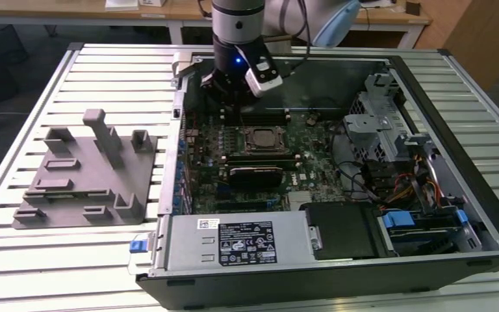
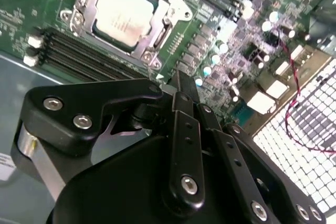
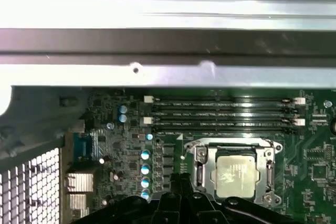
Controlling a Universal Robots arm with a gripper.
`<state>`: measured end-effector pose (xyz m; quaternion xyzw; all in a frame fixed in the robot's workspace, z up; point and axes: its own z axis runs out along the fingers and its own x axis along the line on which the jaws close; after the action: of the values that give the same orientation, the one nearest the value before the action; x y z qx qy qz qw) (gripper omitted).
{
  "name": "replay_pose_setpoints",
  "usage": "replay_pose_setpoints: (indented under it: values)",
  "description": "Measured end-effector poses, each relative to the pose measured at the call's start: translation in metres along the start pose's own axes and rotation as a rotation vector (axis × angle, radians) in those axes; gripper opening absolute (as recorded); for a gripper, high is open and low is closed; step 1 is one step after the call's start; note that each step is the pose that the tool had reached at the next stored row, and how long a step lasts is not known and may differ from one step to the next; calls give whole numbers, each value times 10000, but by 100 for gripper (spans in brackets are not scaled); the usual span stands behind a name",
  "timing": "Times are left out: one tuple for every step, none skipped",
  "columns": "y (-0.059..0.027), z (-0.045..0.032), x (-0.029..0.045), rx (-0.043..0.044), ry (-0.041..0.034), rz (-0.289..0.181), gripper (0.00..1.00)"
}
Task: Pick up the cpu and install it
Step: 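Install the first cpu locking lever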
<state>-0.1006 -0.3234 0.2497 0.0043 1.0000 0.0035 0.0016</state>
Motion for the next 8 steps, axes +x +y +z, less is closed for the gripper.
replay_pose_setpoints:
  values:
    - [20,0,10,1,0,1,11]
    - [40,0,18,1,1,0,11]
    - [58,0,27,1,1,-1,11]
    - [75,1,36,-1,0,-1,11]
    - [91,1,45,-2,0,-1,11]
    - [105,1,54,-3,1,0,11]
    - [117,2,64,-5,1,1,11]
    - [126,2,72,-8,0,0,11]
